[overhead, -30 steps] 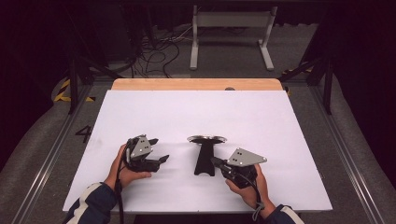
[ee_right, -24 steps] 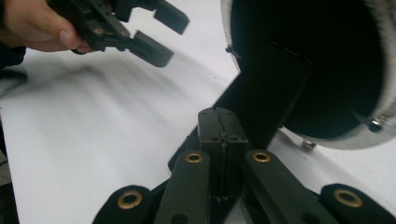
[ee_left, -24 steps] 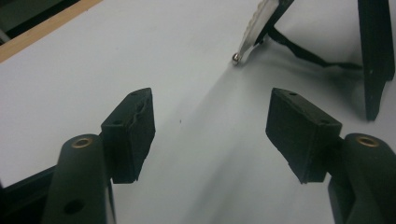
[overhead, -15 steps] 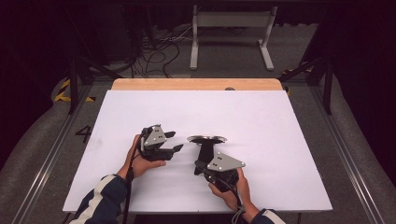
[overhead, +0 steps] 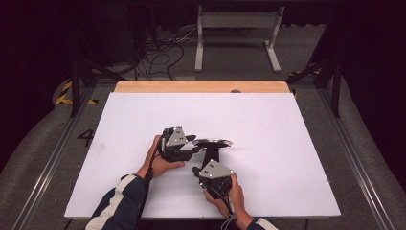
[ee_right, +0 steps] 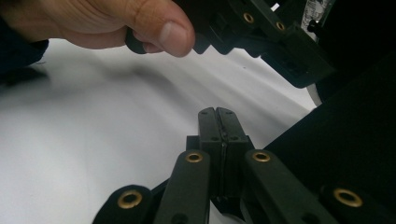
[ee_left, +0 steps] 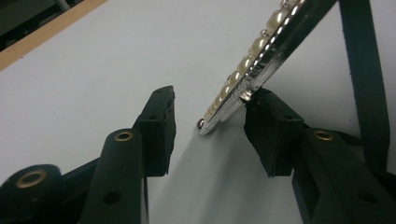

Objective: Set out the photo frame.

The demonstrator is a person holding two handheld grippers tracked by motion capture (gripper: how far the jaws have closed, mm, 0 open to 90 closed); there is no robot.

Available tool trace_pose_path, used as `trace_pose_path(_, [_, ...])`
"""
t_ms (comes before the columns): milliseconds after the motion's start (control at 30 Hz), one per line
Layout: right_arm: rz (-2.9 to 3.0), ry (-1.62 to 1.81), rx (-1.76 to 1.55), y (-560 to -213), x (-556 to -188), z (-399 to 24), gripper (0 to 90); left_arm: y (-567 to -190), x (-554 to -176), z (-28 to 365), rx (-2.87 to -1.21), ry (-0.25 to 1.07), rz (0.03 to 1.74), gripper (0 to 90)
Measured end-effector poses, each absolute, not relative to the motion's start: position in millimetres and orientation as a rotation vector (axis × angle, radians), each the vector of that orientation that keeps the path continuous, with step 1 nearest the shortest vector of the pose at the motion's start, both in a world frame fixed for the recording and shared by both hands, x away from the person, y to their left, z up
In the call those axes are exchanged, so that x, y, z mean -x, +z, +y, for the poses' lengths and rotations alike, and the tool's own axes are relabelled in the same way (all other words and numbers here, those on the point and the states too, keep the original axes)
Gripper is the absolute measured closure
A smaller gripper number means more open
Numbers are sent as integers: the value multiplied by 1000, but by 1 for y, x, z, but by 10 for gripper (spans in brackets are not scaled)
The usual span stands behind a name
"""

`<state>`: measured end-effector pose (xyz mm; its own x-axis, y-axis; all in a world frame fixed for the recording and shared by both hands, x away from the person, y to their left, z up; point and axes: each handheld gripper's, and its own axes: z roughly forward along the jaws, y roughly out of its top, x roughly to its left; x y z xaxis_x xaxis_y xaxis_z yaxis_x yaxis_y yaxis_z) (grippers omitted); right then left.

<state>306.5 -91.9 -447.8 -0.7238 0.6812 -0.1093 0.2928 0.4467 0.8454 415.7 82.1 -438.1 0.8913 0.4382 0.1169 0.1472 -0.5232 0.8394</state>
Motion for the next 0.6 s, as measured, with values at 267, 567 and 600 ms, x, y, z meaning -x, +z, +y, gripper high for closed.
trace_pose_path(267, [2254, 1152, -860, -450, -308, -91, 900, -444, -415, 73, -2152, 409, 392, 680])
trace_pose_path(567, [2266, 1099, -883, -453, -310, -93, 900, -444, -409, 75, -2164, 476, 376, 740])
trace_pose_path(600, [2266, 1095, -898, -454, -312, -95, 900, -444, -408, 75, -2167, 484, 377, 750])
